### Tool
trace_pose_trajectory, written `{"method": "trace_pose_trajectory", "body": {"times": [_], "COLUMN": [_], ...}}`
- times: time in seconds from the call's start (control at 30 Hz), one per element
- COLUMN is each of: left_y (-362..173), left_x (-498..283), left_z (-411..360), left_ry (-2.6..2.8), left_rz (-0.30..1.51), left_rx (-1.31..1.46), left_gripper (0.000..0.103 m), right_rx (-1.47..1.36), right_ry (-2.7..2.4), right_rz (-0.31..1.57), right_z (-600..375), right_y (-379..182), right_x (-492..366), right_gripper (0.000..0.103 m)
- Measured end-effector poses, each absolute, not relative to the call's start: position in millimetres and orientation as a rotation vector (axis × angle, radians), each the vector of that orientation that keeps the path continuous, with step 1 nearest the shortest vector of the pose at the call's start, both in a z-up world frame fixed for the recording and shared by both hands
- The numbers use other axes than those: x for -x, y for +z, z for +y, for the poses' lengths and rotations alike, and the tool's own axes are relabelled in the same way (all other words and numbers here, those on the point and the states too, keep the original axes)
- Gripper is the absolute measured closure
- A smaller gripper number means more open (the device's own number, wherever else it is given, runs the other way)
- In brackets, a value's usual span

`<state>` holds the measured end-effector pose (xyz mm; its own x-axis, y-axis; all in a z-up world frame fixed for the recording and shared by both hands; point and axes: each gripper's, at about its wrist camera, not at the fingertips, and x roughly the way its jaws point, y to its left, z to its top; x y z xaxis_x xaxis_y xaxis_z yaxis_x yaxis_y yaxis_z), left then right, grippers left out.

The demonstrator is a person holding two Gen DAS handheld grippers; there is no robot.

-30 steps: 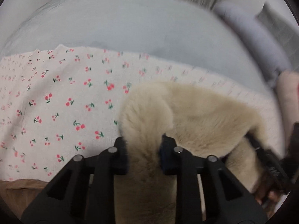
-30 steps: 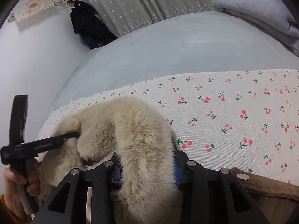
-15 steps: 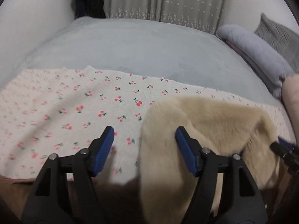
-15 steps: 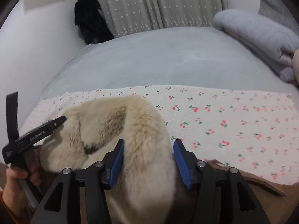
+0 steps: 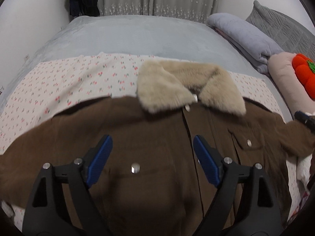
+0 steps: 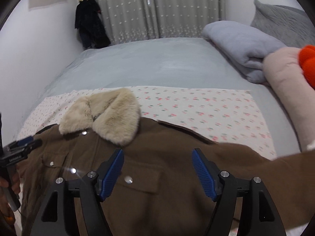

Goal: Fold large clothes

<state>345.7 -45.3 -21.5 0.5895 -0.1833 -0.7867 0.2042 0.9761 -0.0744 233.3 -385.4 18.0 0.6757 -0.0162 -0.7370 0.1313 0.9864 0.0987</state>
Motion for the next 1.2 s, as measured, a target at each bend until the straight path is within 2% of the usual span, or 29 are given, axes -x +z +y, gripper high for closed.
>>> {"method": "trace_pose_trajectory", "body": {"times": [0.1, 0.5, 0.77, 0.97, 1.0, 1.07, 1.13, 1.2], "left_y": [-22, -52, -77, -82, -82, -80, -77, -73], "left_x": [-318, -220, -204, -199, -197, -193, -188, -183], "left_z": [-44, -54, -66, -86, -92, -107, -125, -149], "left_ry": [-0.234, -0.304, -0.312, -0.333, -0.343, -0.376, -0.421, -0.482], "left_rz": [0.942, 1.002, 1.068, 1.079, 1.076, 1.069, 1.062, 1.057], "left_rx": [-0.046, -0.029, -0.026, -0.031, -0.034, -0.037, -0.032, -0.030], "left_gripper": [0.018, 0.014, 0.014, 0.014, 0.014, 0.014, 0.014, 0.014], "right_rx": [-0.155, -0.287, -0.450, -0.398, -0.384, -0.355, -0.322, -0.351], "right_ry": [-0.153, -0.493, -0.702, -0.749, -0.750, -0.751, -0.725, -0.690], "right_rz": [0.805, 0.764, 0.773, 0.810, 0.813, 0.825, 0.816, 0.763], "right_z": [-419, -567, -645, -664, -665, -665, -662, -663], "right_y": [35, 59, 34, 13, 10, 7, 13, 27], "right_x": [-193, -59, -15, -21, -25, -33, -37, -34], "right_gripper": [0.023, 0.021, 0.021, 0.023, 0.029, 0.047, 0.094, 0.097]}}
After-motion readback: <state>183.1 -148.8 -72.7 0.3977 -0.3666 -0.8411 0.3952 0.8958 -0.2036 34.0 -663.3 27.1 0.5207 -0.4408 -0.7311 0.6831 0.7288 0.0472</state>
